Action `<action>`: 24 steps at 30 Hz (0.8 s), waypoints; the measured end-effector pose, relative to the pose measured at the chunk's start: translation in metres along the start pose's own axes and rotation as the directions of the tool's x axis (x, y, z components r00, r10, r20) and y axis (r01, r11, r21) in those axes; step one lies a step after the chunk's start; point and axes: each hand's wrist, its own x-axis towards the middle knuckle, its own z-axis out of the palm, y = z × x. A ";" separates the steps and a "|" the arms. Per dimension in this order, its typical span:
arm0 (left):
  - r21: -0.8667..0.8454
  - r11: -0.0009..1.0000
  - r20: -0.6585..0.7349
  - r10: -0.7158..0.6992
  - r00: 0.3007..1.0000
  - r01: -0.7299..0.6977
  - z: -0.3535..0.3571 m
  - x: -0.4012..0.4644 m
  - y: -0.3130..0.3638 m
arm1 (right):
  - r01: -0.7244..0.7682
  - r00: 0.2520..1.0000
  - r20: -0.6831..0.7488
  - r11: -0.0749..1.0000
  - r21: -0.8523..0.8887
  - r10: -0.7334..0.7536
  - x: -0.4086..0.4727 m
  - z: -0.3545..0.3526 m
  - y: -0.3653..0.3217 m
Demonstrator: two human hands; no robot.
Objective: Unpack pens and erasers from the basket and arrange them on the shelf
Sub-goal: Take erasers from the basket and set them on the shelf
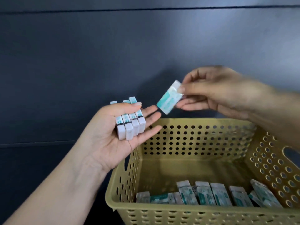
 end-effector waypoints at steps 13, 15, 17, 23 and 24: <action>-0.112 0.989 0.007 0.101 0.995 -0.100 -0.004 0.000 0.001 | 0.568 0.789 0.202 0.566 -0.597 -0.580 -0.002 0.050 0.040; -0.068 0.993 0.015 0.096 0.995 -0.095 -0.003 -0.001 0.000 | 0.558 0.802 0.187 0.600 -0.573 -0.568 -0.001 0.051 0.043; -0.047 0.995 0.016 0.084 0.996 -0.083 -0.003 -0.001 0.000 | 0.543 0.807 0.157 0.610 -0.577 -0.570 0.000 0.051 0.044; 0.036 0.999 0.034 0.021 0.999 -0.022 -0.004 0.000 0.000 | 0.559 0.780 0.167 0.551 -0.619 -0.603 0.003 0.047 0.044; 0.043 0.999 0.049 0.016 0.999 -0.018 -0.004 0.000 0.000 | 0.565 0.775 0.169 0.549 -0.615 -0.608 0.004 0.046 0.044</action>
